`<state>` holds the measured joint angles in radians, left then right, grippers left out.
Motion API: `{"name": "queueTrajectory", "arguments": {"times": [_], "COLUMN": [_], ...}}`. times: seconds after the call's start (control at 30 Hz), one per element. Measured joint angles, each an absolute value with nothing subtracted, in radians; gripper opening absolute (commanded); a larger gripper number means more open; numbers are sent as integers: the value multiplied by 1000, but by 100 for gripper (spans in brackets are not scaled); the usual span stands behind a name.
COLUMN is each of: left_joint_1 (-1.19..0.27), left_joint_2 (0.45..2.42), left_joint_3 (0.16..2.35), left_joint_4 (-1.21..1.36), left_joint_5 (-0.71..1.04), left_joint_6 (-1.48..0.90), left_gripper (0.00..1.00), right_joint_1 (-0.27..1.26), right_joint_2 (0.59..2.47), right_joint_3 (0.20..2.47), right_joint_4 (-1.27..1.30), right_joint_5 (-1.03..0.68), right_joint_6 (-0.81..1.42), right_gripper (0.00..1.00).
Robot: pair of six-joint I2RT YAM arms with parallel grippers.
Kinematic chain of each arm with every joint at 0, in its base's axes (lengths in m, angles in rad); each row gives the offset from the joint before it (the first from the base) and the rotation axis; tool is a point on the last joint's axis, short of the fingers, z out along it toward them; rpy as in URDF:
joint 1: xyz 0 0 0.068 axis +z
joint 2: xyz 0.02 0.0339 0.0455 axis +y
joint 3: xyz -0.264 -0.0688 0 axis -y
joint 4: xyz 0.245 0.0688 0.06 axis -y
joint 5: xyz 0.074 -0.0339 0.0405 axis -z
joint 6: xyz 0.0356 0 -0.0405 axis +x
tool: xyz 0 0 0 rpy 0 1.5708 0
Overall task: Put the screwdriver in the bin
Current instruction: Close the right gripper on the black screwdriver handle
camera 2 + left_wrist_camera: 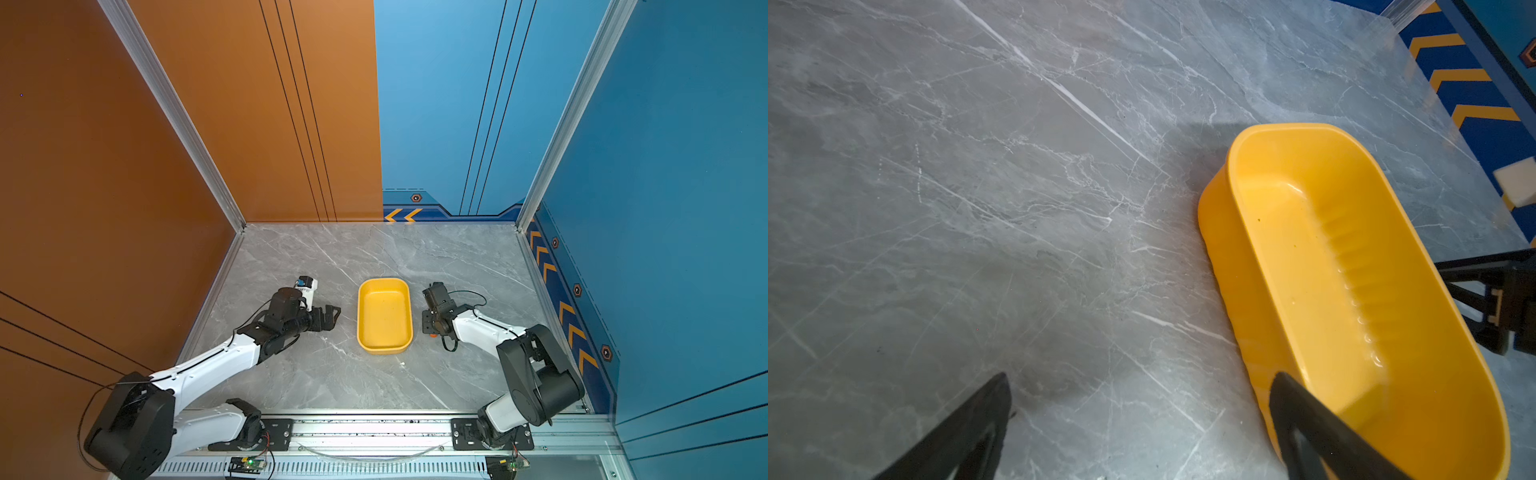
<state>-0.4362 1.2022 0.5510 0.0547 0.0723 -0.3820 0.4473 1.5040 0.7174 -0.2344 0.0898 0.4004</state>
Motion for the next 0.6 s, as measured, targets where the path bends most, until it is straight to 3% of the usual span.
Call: {"name": "queueTrajectory", "arguments": {"times": [0.6], "left_joint_1": [-436], "left_joint_2": [1183], "left_joint_3": [551], "left_joint_4": [31], "left_joint_5": [72], "left_joint_6": [-366], "left_gripper": [98], "right_joint_1": [451], "right_joint_2": [1530], "right_joint_3": [743], "right_joint_4": [-255], "right_joint_5": [103], "right_joint_6": [402], "right_gripper": [10]}}
